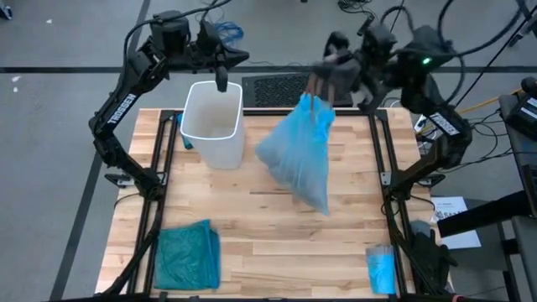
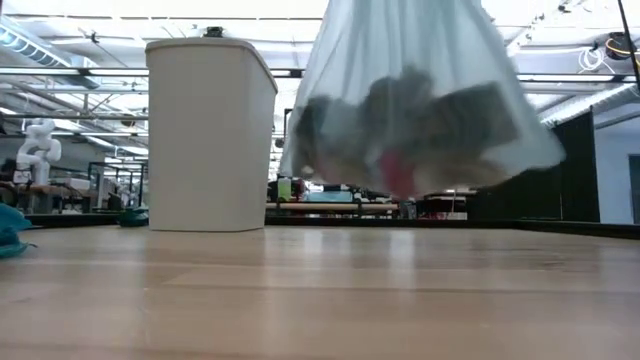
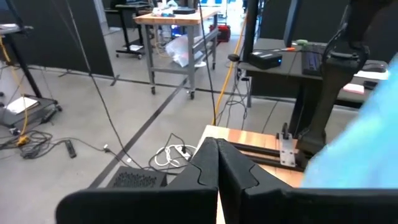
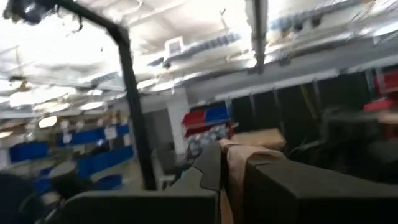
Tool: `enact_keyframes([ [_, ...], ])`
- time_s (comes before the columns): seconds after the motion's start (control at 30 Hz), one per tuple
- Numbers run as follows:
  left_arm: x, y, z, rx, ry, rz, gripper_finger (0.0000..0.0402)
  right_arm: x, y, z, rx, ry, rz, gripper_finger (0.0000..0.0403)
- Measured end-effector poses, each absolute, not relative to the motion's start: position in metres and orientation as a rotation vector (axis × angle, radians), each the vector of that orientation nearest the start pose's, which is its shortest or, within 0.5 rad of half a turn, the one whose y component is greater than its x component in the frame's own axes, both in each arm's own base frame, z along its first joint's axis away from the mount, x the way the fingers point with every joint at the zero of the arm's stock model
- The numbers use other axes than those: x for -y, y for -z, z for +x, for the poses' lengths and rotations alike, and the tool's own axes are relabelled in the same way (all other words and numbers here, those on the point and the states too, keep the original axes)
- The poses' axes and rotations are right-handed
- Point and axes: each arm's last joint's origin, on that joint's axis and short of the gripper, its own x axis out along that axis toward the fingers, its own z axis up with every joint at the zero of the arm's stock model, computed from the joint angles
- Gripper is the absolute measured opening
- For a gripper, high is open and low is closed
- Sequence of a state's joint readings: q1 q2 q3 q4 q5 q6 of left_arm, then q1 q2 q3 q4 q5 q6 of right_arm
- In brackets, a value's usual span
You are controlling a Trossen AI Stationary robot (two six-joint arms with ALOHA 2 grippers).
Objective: Place trash/remove bag and relplace
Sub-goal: Close the blue trash bag
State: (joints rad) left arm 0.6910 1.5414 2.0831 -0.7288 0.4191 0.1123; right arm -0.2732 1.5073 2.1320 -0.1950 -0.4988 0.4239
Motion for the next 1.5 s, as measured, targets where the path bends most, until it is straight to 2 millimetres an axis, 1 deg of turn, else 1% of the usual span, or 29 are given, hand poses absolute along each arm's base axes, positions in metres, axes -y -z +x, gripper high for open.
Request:
enact_keyframes([
  [0.07,-0.172,-0.528,0.226,-0.173,-0.259,0.019,0.0000,0.055,-0.594,0.249,0.312,-0.302,0.269,0.0000],
  [0.27,-0.171,-0.528,0.226,-0.168,-0.221,0.017,0.0000,0.055,-0.595,0.246,0.310,-0.291,0.271,0.0000],
  [0.43,-0.163,-0.529,0.228,-0.144,-0.018,0.006,0.0000,0.057,-0.587,0.250,0.248,-0.235,0.283,0.0000],
  [0.57,-0.157,-0.529,0.231,-0.137,0.056,0.030,0.0000,0.059,-0.580,0.252,0.182,-0.178,0.288,0.0000],
  [0.67,-0.153,-0.528,0.234,-0.145,0.101,0.063,0.0000,0.062,-0.572,0.254,0.115,-0.094,0.294,0.0000],
  [0.83,-0.150,-0.526,0.234,-0.150,0.159,0.053,0.0000,0.069,-0.554,0.256,-0.031,0.102,0.315,0.0000],
  [0.87,-0.150,-0.526,0.233,-0.155,0.160,0.051,0.0000,0.070,-0.554,0.258,-0.015,0.096,0.326,0.0000],
  [0.9,-0.150,-0.525,0.233,-0.159,0.160,0.051,0.0000,0.070,-0.559,0.260,0.033,0.054,0.331,0.0000],
  [0.97,-0.150,-0.524,0.233,-0.166,0.161,0.056,0.0000,0.068,-0.575,0.261,0.185,-0.099,0.296,0.0000],
  [1.03,-0.150,-0.524,0.233,-0.167,0.161,0.056,0.0000,0.062,-0.592,0.255,0.323,-0.235,0.241,0.0000],
  [1.07,-0.150,-0.524,0.233,-0.168,0.161,0.056,0.0000,0.061,-0.595,0.251,0.346,-0.258,0.233,0.0000],
  [1.13,-0.150,-0.524,0.233,-0.168,0.161,0.056,0.0000,0.062,-0.594,0.246,0.315,-0.239,0.248,0.0000],
  [1.17,-0.150,-0.524,0.233,-0.168,0.161,0.056,0.0000,0.065,-0.592,0.246,0.294,-0.206,0.263,0.0000],
  [1.23,-0.150,-0.523,0.233,-0.172,0.161,0.055,0.0000,0.067,-0.588,0.249,0.267,-0.176,0.280,0.0000],
  [1.3,-0.150,-0.523,0.233,-0.178,0.161,0.054,0.0000,0.069,-0.582,0.257,0.239,-0.172,0.288,0.0000],
  [1.37,-0.150,-0.523,0.233,-0.179,0.160,0.054,0.0000,0.068,-0.581,0.258,0.231,-0.185,0.286,0.0000],
  [1.5,-0.150,-0.522,0.233,-0.179,0.162,0.071,0.0000,0.068,-0.584,0.252,0.239,-0.150,0.279,0.0000],
])
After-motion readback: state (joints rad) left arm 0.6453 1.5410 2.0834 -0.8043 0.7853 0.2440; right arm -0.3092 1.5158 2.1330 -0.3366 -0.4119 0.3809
